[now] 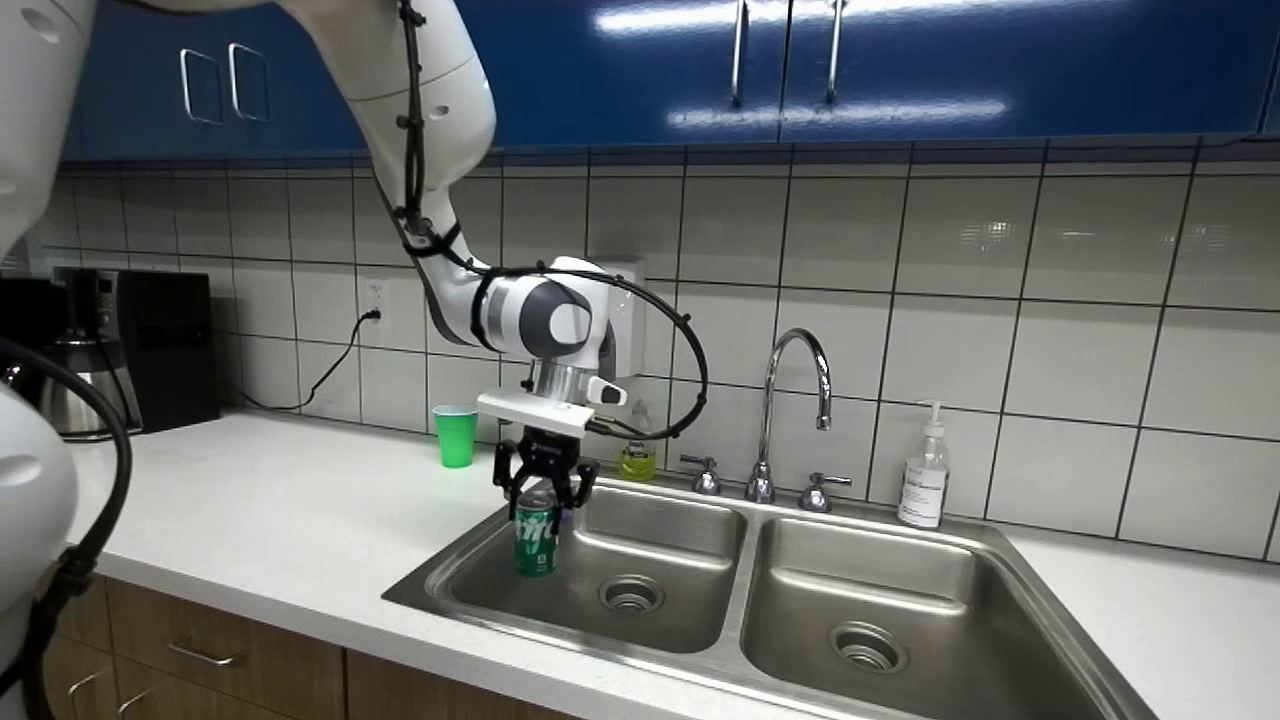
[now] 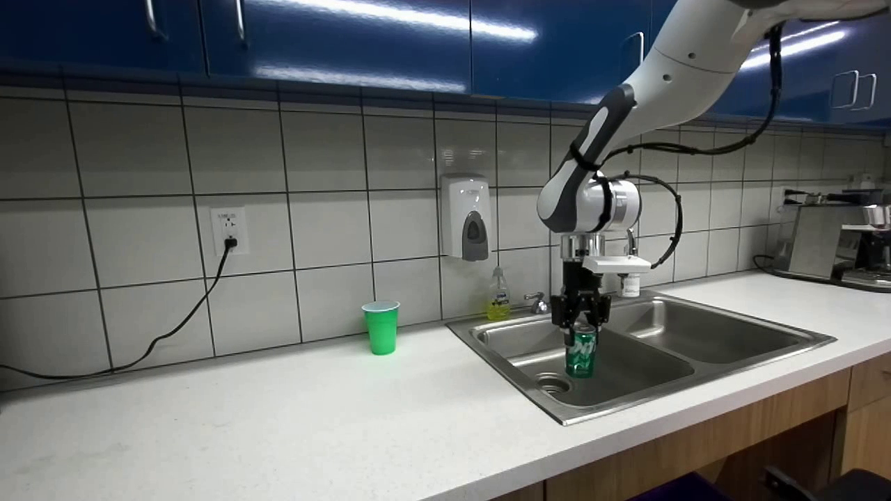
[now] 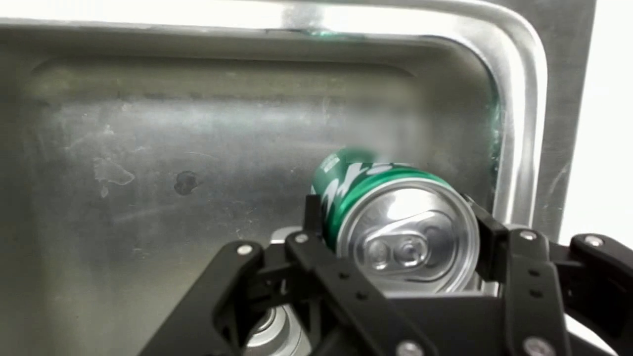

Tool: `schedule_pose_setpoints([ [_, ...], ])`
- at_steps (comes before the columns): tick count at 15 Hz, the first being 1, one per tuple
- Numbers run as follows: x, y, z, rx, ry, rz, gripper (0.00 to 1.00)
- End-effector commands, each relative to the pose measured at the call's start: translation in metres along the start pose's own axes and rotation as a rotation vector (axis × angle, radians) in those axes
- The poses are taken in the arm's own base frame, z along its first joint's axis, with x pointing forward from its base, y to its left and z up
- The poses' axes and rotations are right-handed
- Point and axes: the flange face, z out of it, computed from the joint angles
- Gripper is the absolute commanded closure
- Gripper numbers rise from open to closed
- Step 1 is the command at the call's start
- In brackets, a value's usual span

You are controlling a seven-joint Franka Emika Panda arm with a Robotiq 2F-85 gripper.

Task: Remove the green can from the sink and put it on the counter

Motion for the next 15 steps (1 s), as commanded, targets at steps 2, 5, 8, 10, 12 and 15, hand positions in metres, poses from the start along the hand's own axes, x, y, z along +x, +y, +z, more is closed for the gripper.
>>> schedule_pose_setpoints([
  [2,-0.035,-0.042,-0.051,-0.031,0.012,-0.025,0.60],
  [5,-0.042,-0.071,-0.069,-0.047,0.011,-0.072,0.60],
  [8,-0.042,-0.107,-0.073,-0.064,-0.004,-0.140,0.60],
  [10,-0.039,-0.134,-0.070,-0.072,-0.019,-0.193,0.60],
  [12,-0.036,-0.161,-0.064,-0.076,-0.032,-0.249,0.60],
  [15,-0.032,-0.200,-0.052,-0.076,-0.053,-0.328,0.60],
])
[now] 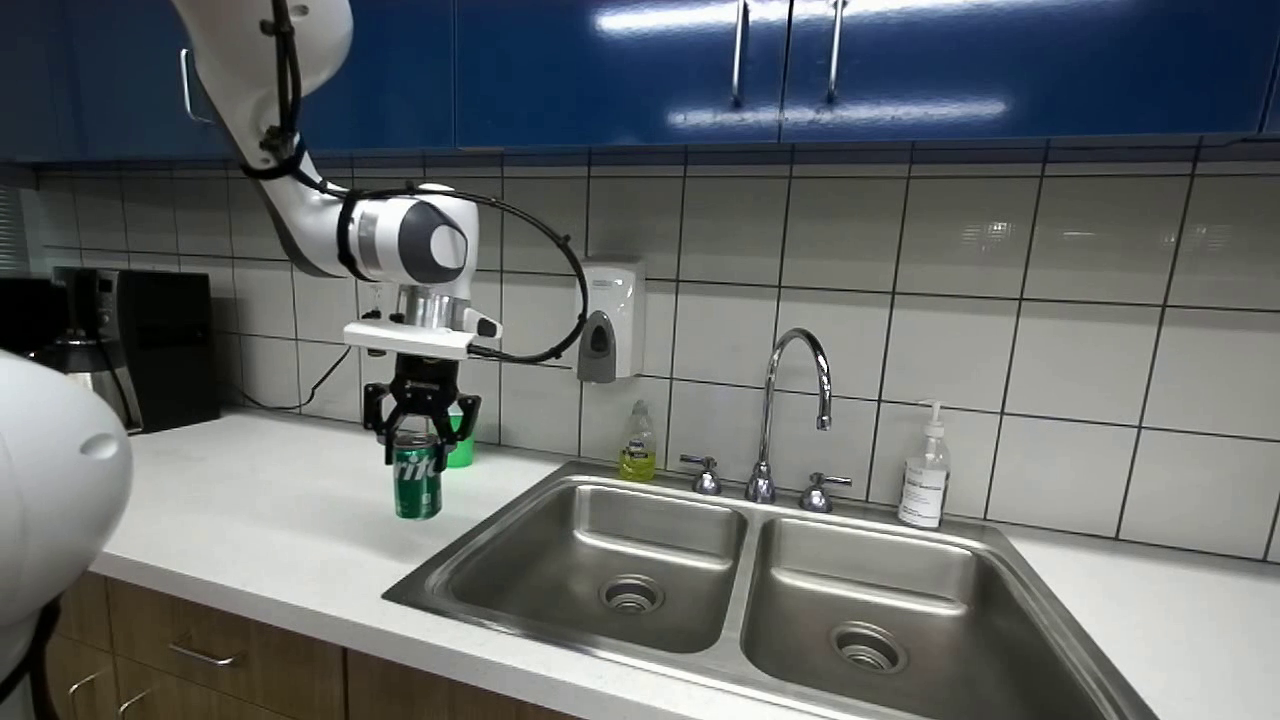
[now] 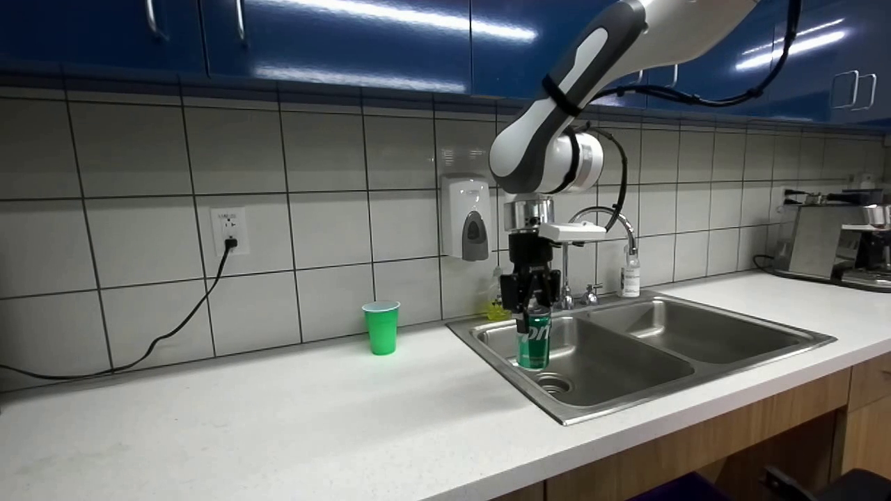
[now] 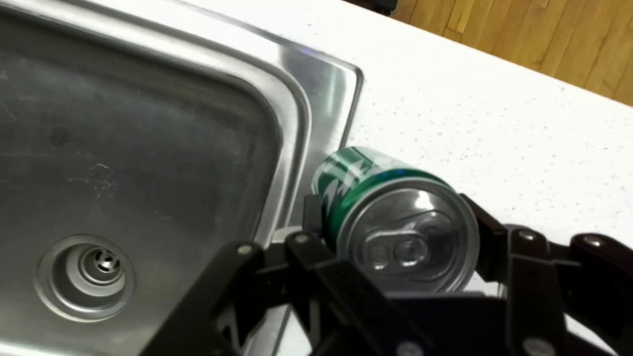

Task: Remove the green can from the sink and put it on the counter

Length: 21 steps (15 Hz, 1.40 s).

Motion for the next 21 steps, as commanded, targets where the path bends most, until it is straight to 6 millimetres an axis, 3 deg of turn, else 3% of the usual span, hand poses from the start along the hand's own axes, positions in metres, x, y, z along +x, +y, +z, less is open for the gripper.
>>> schedule_pose_setpoints([
  [1,0.016,-0.038,0.003,-0.020,-0.031,-0.068,0.60],
  [4,0.031,-0.066,0.018,-0.018,-0.049,-0.127,0.60],
  [8,0.049,-0.086,0.037,-0.014,-0.074,-0.174,0.60],
  [14,0.069,-0.092,0.059,-0.012,-0.101,-0.199,0.60],
  [21,0.075,-0.092,0.069,-0.008,-0.114,-0.197,0.60],
])
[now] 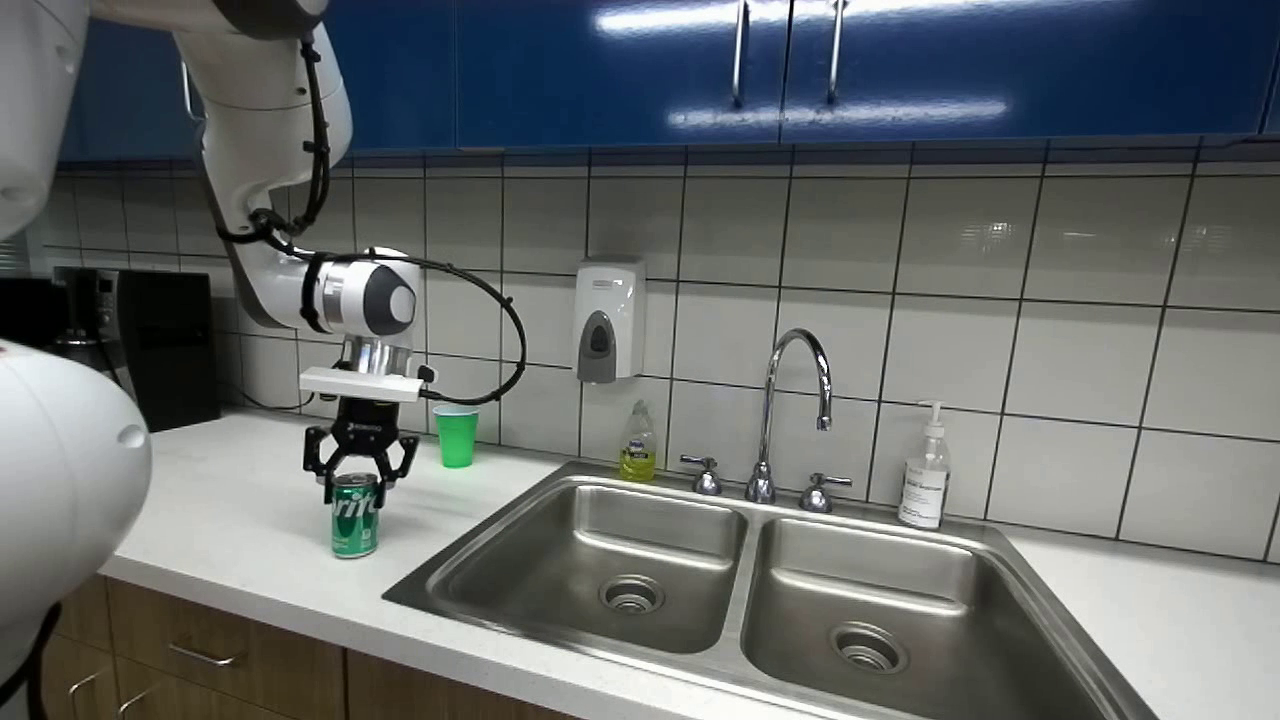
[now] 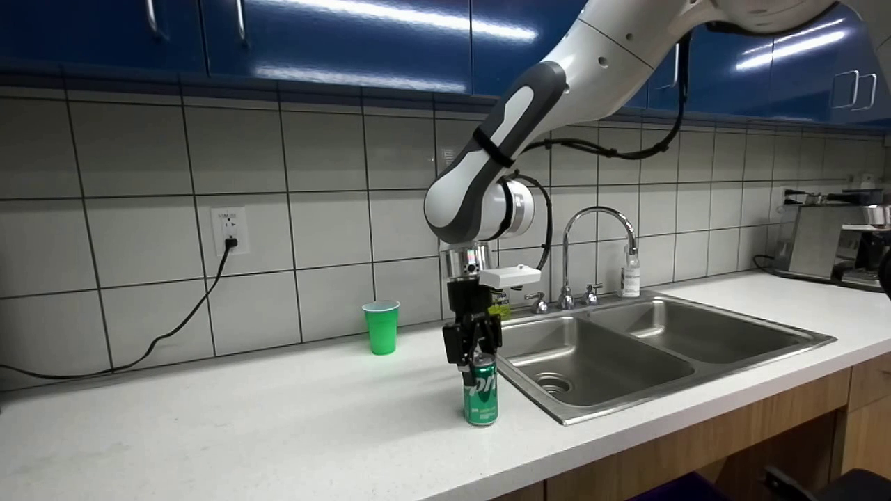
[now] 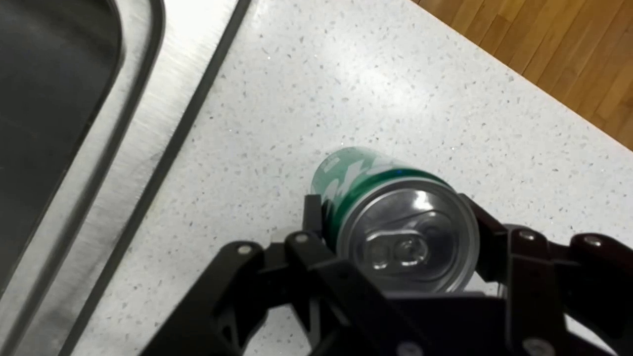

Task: Remove the green can from the sink and put it on the counter

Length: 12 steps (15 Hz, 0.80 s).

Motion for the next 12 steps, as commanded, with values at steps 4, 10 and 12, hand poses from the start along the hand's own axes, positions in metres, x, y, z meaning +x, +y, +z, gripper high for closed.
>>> schedule_pose_setpoints([
  [4,0.004,-0.004,-0.004,-0.020,-0.015,0.012,0.09],
  [10,-0.007,-0.013,-0.024,-0.022,0.010,0.030,0.00],
  [12,-0.015,-0.015,-0.038,-0.026,0.030,0.041,0.00],
])
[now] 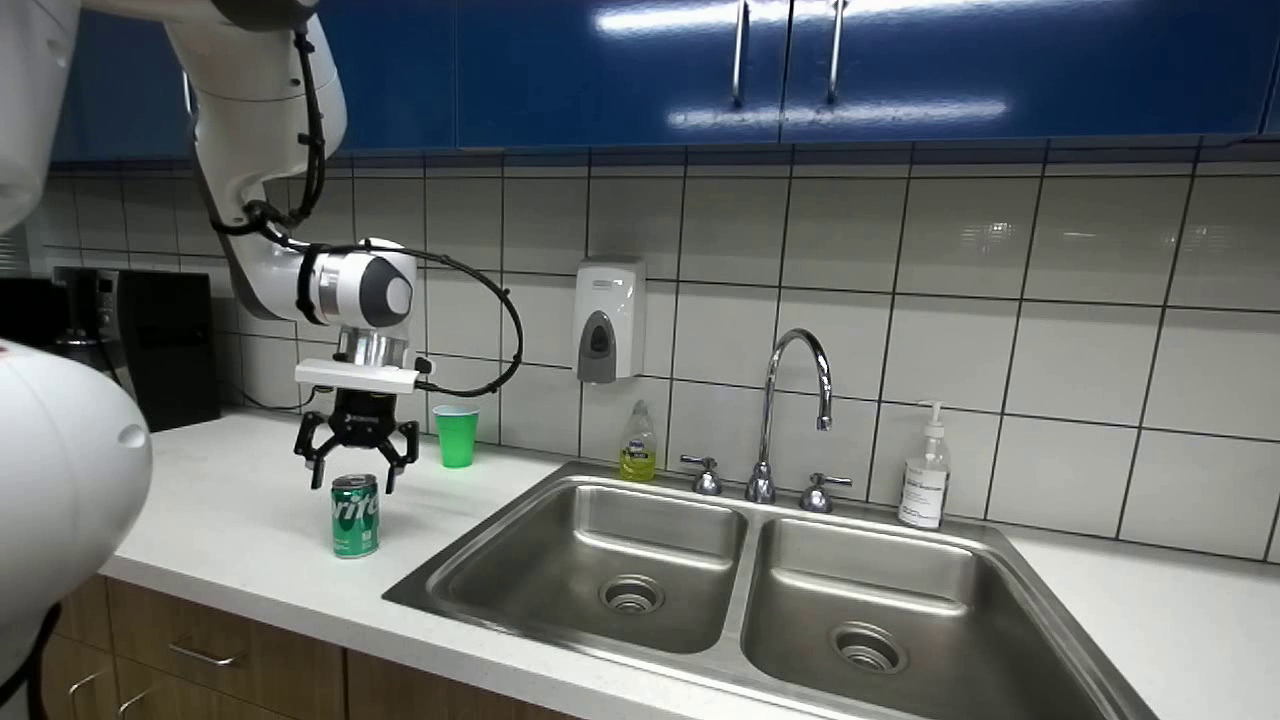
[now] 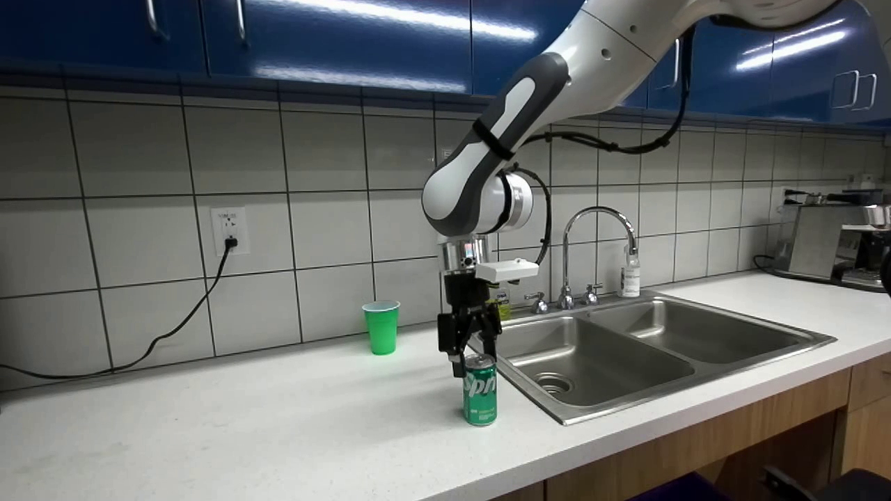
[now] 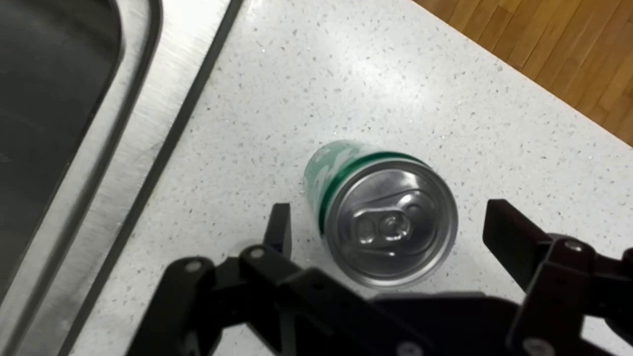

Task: Remove the green can from the sink and put it on the counter

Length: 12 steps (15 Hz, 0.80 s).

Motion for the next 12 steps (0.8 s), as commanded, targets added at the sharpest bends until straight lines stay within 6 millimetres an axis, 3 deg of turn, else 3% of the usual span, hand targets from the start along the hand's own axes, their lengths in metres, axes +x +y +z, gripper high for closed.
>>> schedule_pose_setpoints([
  [1,-0.022,-0.010,-0.034,-0.022,0.025,0.038,0.00],
  [7,-0.057,-0.008,-0.070,-0.034,0.085,0.089,0.00],
  [12,-0.093,-0.002,-0.083,-0.026,0.118,0.151,0.00],
])
